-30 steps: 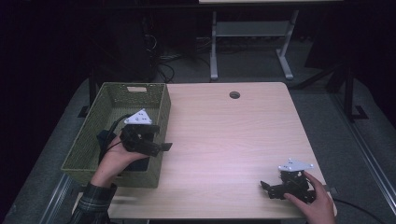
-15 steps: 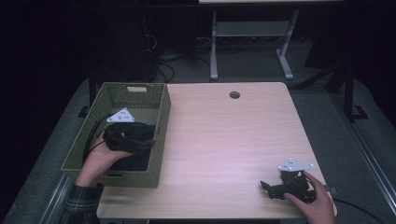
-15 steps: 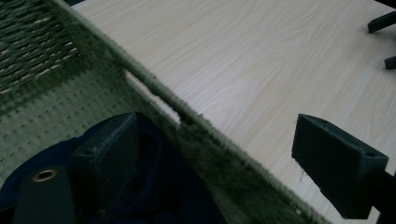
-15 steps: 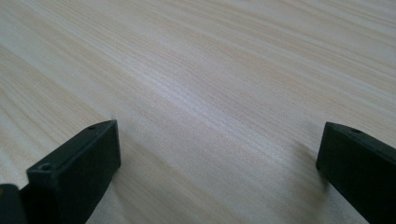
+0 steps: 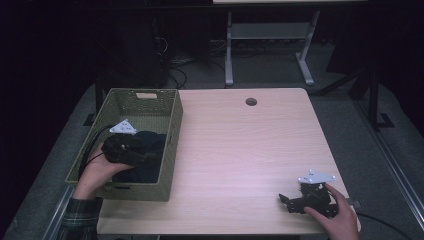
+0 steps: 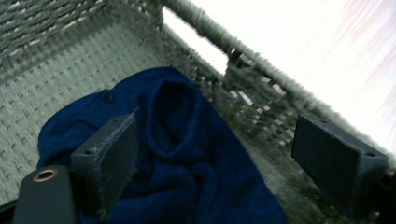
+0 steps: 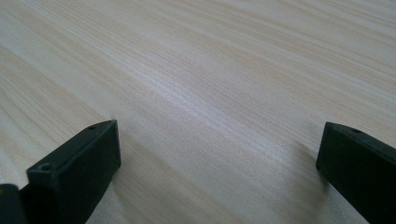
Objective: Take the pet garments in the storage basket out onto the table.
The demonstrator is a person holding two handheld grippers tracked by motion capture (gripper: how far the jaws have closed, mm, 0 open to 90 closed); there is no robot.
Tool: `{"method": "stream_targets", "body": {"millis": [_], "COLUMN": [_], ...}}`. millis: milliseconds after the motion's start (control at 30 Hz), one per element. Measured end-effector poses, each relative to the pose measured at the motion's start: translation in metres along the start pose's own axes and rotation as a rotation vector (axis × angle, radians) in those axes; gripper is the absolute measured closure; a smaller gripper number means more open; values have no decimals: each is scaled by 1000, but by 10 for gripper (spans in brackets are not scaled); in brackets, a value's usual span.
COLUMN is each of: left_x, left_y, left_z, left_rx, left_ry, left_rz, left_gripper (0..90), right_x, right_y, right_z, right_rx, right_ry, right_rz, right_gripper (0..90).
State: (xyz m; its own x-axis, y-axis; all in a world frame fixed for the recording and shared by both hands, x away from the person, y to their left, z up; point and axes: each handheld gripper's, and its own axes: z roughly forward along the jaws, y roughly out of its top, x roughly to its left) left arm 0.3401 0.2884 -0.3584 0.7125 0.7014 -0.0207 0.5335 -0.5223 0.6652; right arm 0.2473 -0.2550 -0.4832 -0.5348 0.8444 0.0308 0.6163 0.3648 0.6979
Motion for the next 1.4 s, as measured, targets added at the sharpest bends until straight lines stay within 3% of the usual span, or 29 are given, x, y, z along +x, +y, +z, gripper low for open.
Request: {"method": "stream_targets", "body": {"millis": [367,767,967,1200,1367,1400], "left_x": [8,13,15,15,14,14], "left_y": [-7,-17,-21,-25,-27,-28], "left_z": [16,36,41,49,56,60], "left_rx": [84,168,181,235,294,334], "left_ry": [41,32,27,48,57,54], "left_rz": [15,9,2,0,9,14], "left_gripper": [146,145,145,145,140,140], "right_x": [0,0,0,0,0,0], "right_y": [0,0,0,0,0,0], "right_z": [0,0,0,0,0,0], "right_rx": [-1,-1,-1,-1,-1,-1], "right_ry": [0,0,0,0,0,0], "right_rz": [-2,-1,-2,-1,-2,-2], "right_gripper": [0,0,0,0,0,0]}}
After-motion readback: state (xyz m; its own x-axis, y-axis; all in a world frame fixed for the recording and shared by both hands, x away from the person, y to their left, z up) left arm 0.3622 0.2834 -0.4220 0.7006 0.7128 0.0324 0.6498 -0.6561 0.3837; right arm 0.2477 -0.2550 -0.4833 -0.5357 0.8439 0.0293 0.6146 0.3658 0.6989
